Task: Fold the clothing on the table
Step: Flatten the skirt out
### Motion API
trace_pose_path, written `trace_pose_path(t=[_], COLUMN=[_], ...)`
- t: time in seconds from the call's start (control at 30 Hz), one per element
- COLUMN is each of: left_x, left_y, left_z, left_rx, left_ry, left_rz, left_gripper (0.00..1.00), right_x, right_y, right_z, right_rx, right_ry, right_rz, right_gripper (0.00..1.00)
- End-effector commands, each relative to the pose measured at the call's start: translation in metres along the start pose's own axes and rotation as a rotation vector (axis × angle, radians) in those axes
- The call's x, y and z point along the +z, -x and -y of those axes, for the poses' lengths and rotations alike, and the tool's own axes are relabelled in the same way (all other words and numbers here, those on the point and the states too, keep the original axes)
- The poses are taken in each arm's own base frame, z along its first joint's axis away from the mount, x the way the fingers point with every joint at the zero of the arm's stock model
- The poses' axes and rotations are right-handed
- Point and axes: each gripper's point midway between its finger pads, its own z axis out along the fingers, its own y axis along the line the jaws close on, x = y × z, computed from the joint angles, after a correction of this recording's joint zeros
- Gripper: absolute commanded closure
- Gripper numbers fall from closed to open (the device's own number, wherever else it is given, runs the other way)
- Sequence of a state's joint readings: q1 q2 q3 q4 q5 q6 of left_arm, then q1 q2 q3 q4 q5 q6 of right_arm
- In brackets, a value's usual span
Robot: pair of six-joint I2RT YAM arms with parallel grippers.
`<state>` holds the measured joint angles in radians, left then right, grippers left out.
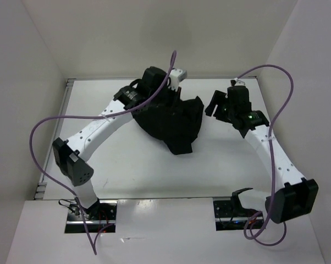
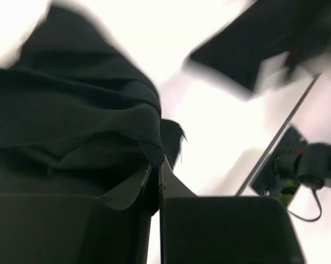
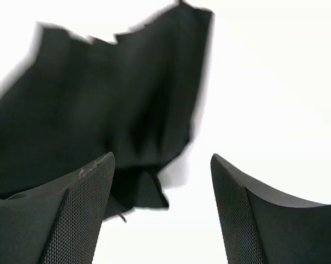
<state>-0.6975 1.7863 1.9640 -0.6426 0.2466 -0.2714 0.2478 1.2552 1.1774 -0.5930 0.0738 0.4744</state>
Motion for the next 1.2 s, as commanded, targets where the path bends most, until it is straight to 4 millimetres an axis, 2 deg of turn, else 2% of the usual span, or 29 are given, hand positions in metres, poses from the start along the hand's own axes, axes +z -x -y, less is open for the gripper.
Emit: trace_pose_path(t=[0.0, 0.03, 0.07, 0.1, 0.13, 0.2, 0.27, 0.3, 0.33, 0.37, 0.4, 0.47, 0.53, 0.57, 0.6, 0.67, 0.77, 0.83, 0.87, 0.93, 0.97, 1.03, 1.17], left_x=[-0.025, -0.025, -0.031, -0.034, -0.035, -0.048, -0.051, -0.052, -0.05, -0.049, -0.047, -0.054, -0.062, -0.062, -0.072, -0.072, -0.069, -0.071, -0.071, -0.069, -0.067, -0.06, -0.036], left_y=[-0.01, -0.034, -0.04, -0.046, -0.06, -0.067, -0.073, -0.083, -0.09, -0.096, -0.102, -0.106, -0.097, -0.111, -0.105, -0.119, -0.157, -0.17, -0.181, -0.19, -0.197, -0.212, -0.232], left_z=[-0.015, -0.031, -0.065, -0.083, -0.104, -0.147, -0.166, -0.177, -0.178, -0.178, -0.176, -0.159, -0.123, -0.11, -0.092, -0.071, -0.062, -0.067, -0.065, -0.063, -0.056, -0.054, -0.052], left_rx=[-0.076, -0.165, -0.227, -0.277, -0.362, -0.444, -0.491, -0.509, -0.524, -0.547, -0.552, -0.554, -0.558, -0.578, -0.632, -0.693, -0.793, -0.817, -0.816, -0.815, -0.796, -0.825, -0.834], left_ry=[0.082, 0.147, 0.284, 0.355, 0.433, 0.553, 0.591, 0.617, 0.622, 0.628, 0.615, 0.594, 0.521, 0.499, 0.451, 0.401, 0.403, 0.446, 0.463, 0.489, 0.485, 0.502, 0.496], left_rz=[0.044, 0.015, 0.032, 0.045, 0.039, 0.065, 0.063, 0.038, 0.027, 0.014, -0.002, 0.003, 0.042, 0.02, 0.071, 0.065, 0.021, -0.006, -0.052, -0.077, -0.095, -0.135, -0.193], left_gripper=[0.88, 0.87, 0.83, 0.83, 0.83, 0.81, 0.57, 0.46, 0.27, 0.2, 0.17, 0.1, 0.07, 0.07, 0.07, 0.09, 0.12, 0.12, 0.14, 0.14, 0.14, 0.14, 0.14], right_x=[-0.012, -0.013, -0.004, 0.0, 0.004, 0.019, 0.025, 0.033, 0.033, 0.035, 0.037, 0.04, 0.04, 0.041, 0.043, 0.04, 0.036, 0.031, 0.031, 0.03, 0.031, 0.034, 0.038], right_y=[0.02, 0.018, 0.017, 0.013, 0.008, -0.003, -0.009, -0.015, -0.015, -0.02, -0.024, -0.031, -0.038, -0.04, -0.042, -0.04, -0.047, -0.062, -0.072, -0.08, -0.091, -0.101, -0.1], right_z=[-0.019, -0.022, -0.02, -0.021, -0.023, -0.024, -0.029, -0.028, -0.028, -0.03, -0.031, -0.035, -0.04, -0.047, -0.047, -0.052, -0.068, -0.081, -0.081, -0.084, -0.084, -0.079, -0.08], right_rx=[0.0, -0.001, 0.003, 0.002, 0.001, 0.0, -0.009, -0.008, -0.019, -0.018, -0.028, -0.048, -0.054, -0.061, -0.06, -0.06, -0.097, -0.13, -0.152, -0.17, -0.184, -0.17, -0.162], right_ry=[0.106, 0.127, 0.121, 0.123, 0.138, 0.144, 0.172, 0.168, 0.168, 0.185, 0.195, 0.232, 0.27, 0.285, 0.292, 0.314, 0.408, 0.446, 0.443, 0.425, 0.417, 0.406, 0.408], right_rz=[0.085, 0.074, 0.058, 0.041, 0.014, -0.039, -0.078, -0.105, -0.104, -0.128, -0.143, -0.169, -0.203, -0.213, -0.227, -0.228, -0.266, -0.343, -0.376, -0.399, -0.418, -0.437, -0.43], right_gripper=[0.25, 0.25, 0.25, 0.25, 0.25, 0.25, 0.25, 0.25, 0.25, 0.25, 0.25, 0.25, 0.26, 0.26, 0.26, 0.27, 0.3, 0.32, 0.33, 0.35, 0.35, 0.35, 0.35])
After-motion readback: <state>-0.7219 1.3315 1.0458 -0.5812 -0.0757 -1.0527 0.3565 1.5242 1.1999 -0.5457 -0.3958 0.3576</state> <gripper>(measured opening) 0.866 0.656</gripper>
